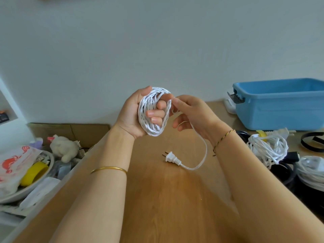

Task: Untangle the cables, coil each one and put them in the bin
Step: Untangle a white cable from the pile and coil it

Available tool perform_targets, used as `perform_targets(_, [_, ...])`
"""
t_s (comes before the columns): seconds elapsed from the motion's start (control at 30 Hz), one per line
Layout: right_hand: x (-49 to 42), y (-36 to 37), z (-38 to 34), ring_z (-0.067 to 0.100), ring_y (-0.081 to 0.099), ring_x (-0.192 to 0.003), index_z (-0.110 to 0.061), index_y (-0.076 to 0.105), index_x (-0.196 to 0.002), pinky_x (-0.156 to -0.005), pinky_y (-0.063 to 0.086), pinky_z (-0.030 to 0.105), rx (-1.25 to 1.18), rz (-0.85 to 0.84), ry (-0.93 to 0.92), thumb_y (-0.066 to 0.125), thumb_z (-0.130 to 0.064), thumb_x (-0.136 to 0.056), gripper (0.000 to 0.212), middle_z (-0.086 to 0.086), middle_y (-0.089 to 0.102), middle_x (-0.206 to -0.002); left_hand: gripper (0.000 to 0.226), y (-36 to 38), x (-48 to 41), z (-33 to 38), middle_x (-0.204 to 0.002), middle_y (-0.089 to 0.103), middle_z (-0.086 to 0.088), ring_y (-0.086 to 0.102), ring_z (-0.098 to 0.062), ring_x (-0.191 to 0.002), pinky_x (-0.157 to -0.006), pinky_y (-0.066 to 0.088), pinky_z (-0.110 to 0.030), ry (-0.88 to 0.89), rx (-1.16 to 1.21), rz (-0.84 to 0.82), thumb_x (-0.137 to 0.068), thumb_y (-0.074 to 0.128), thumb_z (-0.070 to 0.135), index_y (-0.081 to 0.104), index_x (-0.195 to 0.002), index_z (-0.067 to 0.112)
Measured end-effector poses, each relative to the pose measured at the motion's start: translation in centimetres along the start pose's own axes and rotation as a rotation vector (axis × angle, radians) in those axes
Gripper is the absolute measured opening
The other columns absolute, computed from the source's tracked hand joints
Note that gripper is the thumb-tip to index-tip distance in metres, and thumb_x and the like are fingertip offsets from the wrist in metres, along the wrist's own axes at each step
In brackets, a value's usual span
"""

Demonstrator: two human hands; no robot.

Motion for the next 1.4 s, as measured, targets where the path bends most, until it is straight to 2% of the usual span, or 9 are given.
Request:
perform_targets(0.17, [-0.3,-0.2,-0.2,0.012,0.052,-0.042,-0.01,0.058,-0.087,-0.041,0.043,0.022,-0.067,0.074,-0.042,0.041,-0.015,-0.1,0.022,0.003,0.059,-0.073,0.041,-0.2,-0.5,0.7,-0.073,0.065,-0.011,0.056,-0.015,-0.045,-0.045,0.05,-0.027,0.158,0.152,0.13,-0.073,0.072,0.018,0.063,-0.101,-0.011])
perform_targets(0.37, [-0.5,0.5,0.4,0.009,0.054,-0.042,-0.012,0.059,-0.1,-0.042,0.045,0.02,-0.253,0.037,-0.043,0.04,-0.006,-0.1,0.02,0.009,0.06,-0.068,0.038,-0.3,-0.1,3.0,-0.066,0.063,-0.008,0.054,-0.015,-0.042,-0.045,0.049,-0.021,0.418,0.424,0.215,-0.087,0.052,0.026,0.058,-0.099,-0.009])
perform_targets(0.53, [-0.5,2.5,1.9,0.007,0.04,-0.032,-0.002,0.063,-0.109,-0.036,0.032,0.016,0.139,-0.059,0.035,0.043,-0.006,-0.097,0.023,0.009,0.059,-0.061,0.036,-3.0,2.0,4.4,-0.066,0.063,-0.004,0.053,-0.009,-0.044,-0.049,0.049,-0.017,0.722,0.455,0.547,-0.097,0.048,0.031,0.053,-0.111,-0.002])
perform_targets(0.63, [-0.2,3.5,1.8,0.009,0.033,-0.033,-0.004,0.066,-0.105,-0.036,0.03,0.017,0.409,-0.174,0.067,0.046,-0.009,-0.095,0.024,0.006,0.06,-0.06,0.025,-4.2,2.9,4.5,-0.073,0.065,-0.006,0.059,-0.009,-0.052,-0.053,0.051,-0.019,0.802,0.382,0.722,-0.097,0.051,0.032,0.048,-0.102,0.008])
perform_targets(0.77, [0.3,4.3,0.9,0.006,0.031,-0.028,-0.007,0.069,-0.1,-0.034,0.031,0.014,0.709,-0.313,0.088,0.051,-0.014,-0.091,0.021,0.002,0.059,-0.056,0.027,-4.6,3.3,4.5,-0.077,0.067,-0.004,0.061,-0.01,-0.074,-0.064,0.051,-0.024,0.783,0.123,0.879,-0.097,0.05,0.038,0.048,-0.091,0.012])
perform_targets(0.93, [1.2,4.9,-1.1,0.006,0.031,-0.03,-0.01,0.067,-0.079,-0.035,0.03,0.015,0.752,-0.396,0.04,0.055,-0.016,-0.09,0.017,0.001,0.053,-0.052,0.029,-4.1,4.2,5.5,-0.065,0.064,0.0,0.058,-0.012,-0.051,-0.051,0.045,-0.024,0.681,-0.733,1.114,-0.1,0.047,0.028,0.053,-0.078,0.01])
perform_targets(1.1, [0.7,0.9,-4.9,0.006,0.036,-0.042,0.0,0.067,-0.079,-0.042,0.031,0.017,0.729,-0.169,-0.117,0.064,-0.017,-0.085,0.018,-0.003,0.048,-0.054,0.041,-3.0,2.6,3.6,-0.062,0.061,-0.004,0.055,-0.008,-0.041,-0.042,0.042,-0.018,0.301,-1.18,0.997,-0.1,0.042,0.04,0.056,-0.092,0.002])
perform_targets(1.23, [0.6,-1.3,-6.4,0.004,0.051,-0.061,-0.007,0.072,-0.083,-0.062,0.043,0.021,0.776,0.039,-0.301,0.067,-0.015,-0.082,0.009,-0.008,0.059,-0.067,0.078,-3.0,0.5,-1.0,-0.067,0.062,-0.01,0.054,-0.016,-0.045,-0.048,0.048,-0.026,-0.099,-0.893,0.601,-0.081,0.031,0.073,0.059,-0.099,0.002])
perform_targets(1.4, [0.6,-3.9,-5.3,-0.002,0.046,-0.051,-0.006,0.07,-0.08,-0.052,0.037,0.012,0.381,0.296,-0.35,0.068,-0.008,-0.081,0.003,-0.01,0.054,-0.061,0.028,-0.4,-1.0,-2.6,-0.054,0.054,-0.004,0.042,-0.008,-0.036,-0.039,0.04,-0.019,-0.087,-0.552,0.276,-0.079,0.069,0.032,0.059,-0.082,0.006])
Point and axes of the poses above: each hand's wrist, its own x-axis away from the middle knuckle, its own y-axis out of the palm, z = x × y, the point moved 8 cm from there along -x, towards the middle knuckle
